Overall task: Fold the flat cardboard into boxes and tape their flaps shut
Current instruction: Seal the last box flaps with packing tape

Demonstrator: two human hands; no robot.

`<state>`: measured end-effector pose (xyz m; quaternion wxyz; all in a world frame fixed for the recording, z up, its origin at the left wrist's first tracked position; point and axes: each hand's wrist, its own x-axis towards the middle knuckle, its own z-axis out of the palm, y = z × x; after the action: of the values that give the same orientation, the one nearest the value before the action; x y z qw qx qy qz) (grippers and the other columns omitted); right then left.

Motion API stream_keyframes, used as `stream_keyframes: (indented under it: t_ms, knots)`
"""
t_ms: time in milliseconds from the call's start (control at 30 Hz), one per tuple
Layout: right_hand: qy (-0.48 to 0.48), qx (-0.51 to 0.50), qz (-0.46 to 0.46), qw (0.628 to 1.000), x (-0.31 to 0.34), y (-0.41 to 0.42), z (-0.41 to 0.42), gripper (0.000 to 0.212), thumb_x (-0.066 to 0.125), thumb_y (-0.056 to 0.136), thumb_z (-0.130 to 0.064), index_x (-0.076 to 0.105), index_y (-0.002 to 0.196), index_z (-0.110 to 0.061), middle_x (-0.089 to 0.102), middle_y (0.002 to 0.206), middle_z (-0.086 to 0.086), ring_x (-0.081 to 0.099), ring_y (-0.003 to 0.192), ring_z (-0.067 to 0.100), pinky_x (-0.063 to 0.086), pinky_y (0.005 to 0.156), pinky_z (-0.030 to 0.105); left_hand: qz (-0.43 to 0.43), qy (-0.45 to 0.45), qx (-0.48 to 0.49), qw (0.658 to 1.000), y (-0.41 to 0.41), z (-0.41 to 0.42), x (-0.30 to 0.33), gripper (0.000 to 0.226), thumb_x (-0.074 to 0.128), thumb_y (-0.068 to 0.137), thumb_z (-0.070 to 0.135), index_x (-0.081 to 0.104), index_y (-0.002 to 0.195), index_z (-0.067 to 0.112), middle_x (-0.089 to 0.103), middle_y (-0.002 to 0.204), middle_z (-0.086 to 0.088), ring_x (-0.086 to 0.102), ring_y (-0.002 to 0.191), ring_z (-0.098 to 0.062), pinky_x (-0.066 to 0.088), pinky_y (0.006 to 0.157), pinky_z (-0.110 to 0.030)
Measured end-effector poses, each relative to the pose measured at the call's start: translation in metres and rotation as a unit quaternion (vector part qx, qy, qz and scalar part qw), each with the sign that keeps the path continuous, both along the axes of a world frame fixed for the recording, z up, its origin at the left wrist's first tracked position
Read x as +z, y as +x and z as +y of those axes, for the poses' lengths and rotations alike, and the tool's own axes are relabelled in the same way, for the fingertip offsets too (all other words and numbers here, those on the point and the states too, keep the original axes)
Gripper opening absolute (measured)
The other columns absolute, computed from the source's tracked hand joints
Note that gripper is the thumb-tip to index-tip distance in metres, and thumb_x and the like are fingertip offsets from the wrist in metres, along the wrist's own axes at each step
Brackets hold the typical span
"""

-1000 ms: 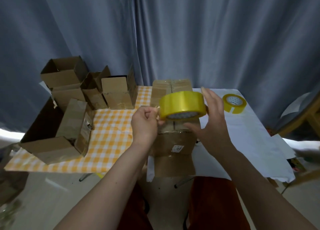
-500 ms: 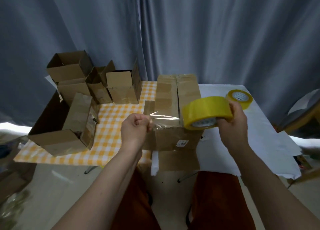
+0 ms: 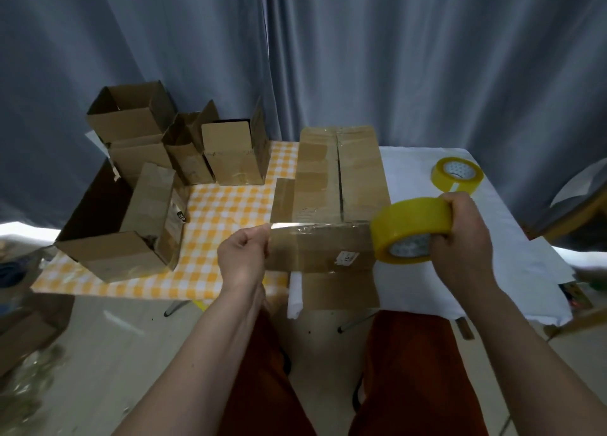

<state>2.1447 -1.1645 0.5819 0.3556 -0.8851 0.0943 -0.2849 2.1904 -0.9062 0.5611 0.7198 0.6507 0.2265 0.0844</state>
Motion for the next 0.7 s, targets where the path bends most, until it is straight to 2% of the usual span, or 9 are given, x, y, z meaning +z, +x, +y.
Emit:
stream_keyframes:
  t_ms: [67,167,267,400,533,700]
  knots:
    - [-0.027,-0.019,0.017,0.999,-0.001,0.0,-0.009,0.034,0.044,0.071,0.003,0.047,0.104,-0.006,0.051,0.097,0.018,0.05,0.092,0.035,0.035,0.067,0.036,0.0,0.022,-0.023,0.999,0.0,-0.003,-0.004,0.027,0.07,0.086,0.015,0.065,0.059,0.015,0.06,0.052,0.008,0.054,0.056,-0.008,0.049,0.065,-0.026]
    - [-0.051,-0.032,0.018,0.998,0.003,0.004,-0.007,0.043,0.047,0.068,0.015,0.048,0.108,-0.001,0.049,0.105,0.023,0.047,0.1,0.04,0.037,0.074,0.042,0.007,0.027,-0.013,1.0,0.006,-0.014,-0.009,0.028,0.067,0.088,0.015,0.064,0.06,0.012,0.064,0.061,0.003,0.06,0.068,-0.012,0.05,0.071,-0.03]
    - [-0.068,-0.049,0.011,0.996,0.01,0.007,-0.009,0.047,0.048,0.066,0.019,0.049,0.111,0.004,0.048,0.109,0.026,0.044,0.105,0.043,0.037,0.081,0.046,0.005,0.039,-0.004,0.999,0.017,-0.021,-0.012,0.031,0.066,0.089,0.016,0.061,0.058,0.014,0.064,0.061,0.007,0.063,0.072,-0.009,0.047,0.064,-0.024]
    - [-0.105,-0.057,0.013,0.993,0.021,0.016,-0.006,0.052,0.047,0.067,0.019,0.05,0.116,0.005,0.048,0.118,0.027,0.041,0.112,0.043,0.034,0.087,0.046,-0.002,0.071,0.002,0.997,0.032,-0.026,-0.015,0.029,0.062,0.09,0.014,0.062,0.061,0.019,0.067,0.079,0.003,0.062,0.077,-0.008,0.043,0.062,-0.019]
    - [-0.152,-0.061,0.017,0.986,0.029,0.027,0.0,0.049,0.046,0.069,0.02,0.051,0.114,0.003,0.049,0.118,0.025,0.041,0.112,0.04,0.037,0.082,0.046,0.006,0.123,0.008,0.992,0.042,-0.024,-0.023,0.027,0.063,0.09,0.021,0.063,0.063,0.019,0.066,0.07,0.005,0.061,0.072,-0.008,0.041,0.059,-0.02]
    - [-0.217,-0.07,0.03,0.973,0.032,0.04,0.009,0.046,0.046,0.065,0.021,0.052,0.107,0.005,0.05,0.108,0.026,0.043,0.103,0.043,0.039,0.071,0.048,0.033,0.134,0.016,0.99,0.048,-0.023,-0.038,0.028,0.063,0.09,0.021,0.064,0.062,0.019,0.068,0.073,0.006,0.062,0.074,-0.008,0.045,0.065,-0.023]
